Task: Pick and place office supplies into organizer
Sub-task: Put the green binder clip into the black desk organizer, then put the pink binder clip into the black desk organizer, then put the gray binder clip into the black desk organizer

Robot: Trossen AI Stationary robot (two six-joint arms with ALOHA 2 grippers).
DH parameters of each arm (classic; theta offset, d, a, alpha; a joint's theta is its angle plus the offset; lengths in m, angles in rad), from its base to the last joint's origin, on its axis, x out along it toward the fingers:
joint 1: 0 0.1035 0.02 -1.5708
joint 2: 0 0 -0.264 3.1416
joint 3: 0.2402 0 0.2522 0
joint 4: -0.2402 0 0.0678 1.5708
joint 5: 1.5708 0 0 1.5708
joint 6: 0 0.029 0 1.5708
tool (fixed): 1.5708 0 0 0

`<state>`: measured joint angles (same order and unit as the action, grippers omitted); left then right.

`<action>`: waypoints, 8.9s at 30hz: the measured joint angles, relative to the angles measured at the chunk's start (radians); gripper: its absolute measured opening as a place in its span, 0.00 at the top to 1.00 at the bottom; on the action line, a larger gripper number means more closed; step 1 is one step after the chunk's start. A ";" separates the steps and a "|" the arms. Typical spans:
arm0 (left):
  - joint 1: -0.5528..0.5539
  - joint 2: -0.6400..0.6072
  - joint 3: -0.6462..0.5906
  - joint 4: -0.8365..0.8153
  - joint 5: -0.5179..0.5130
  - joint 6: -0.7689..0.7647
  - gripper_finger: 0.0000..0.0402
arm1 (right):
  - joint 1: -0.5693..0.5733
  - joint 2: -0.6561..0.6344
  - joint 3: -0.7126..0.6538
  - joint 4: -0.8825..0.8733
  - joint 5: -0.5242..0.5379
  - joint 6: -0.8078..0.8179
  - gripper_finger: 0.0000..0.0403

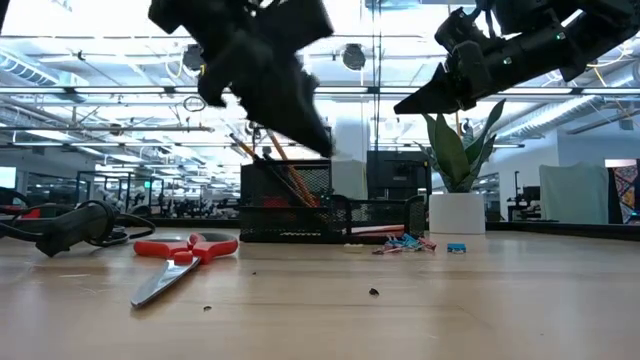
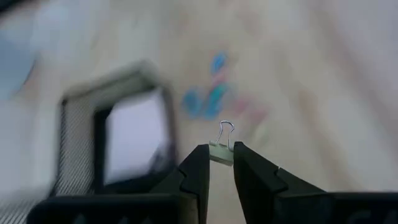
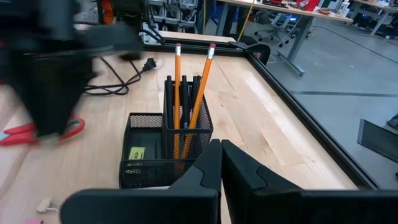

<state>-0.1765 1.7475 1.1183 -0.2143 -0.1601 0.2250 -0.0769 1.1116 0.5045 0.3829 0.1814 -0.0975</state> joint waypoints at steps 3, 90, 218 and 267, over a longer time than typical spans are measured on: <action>0.036 -0.022 -0.001 -0.063 -0.046 -0.022 0.81 | 0.000 0.000 0.000 0.000 0.000 0.000 1.00; 0.032 0.276 0.045 0.293 0.267 -0.199 0.54 | 0.000 0.000 0.000 0.023 -0.001 0.006 1.00; 0.054 0.316 0.048 0.022 0.521 0.062 0.73 | 0.000 0.000 -0.001 0.023 -0.003 0.026 1.00; 0.223 0.067 0.044 -0.165 0.172 0.113 0.76 | 0.000 0.001 -0.002 0.024 -0.002 0.023 1.00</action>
<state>0.0463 1.8145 1.1626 -0.3789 0.0117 0.3385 -0.0767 1.1122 0.5022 0.4068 0.1796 -0.0750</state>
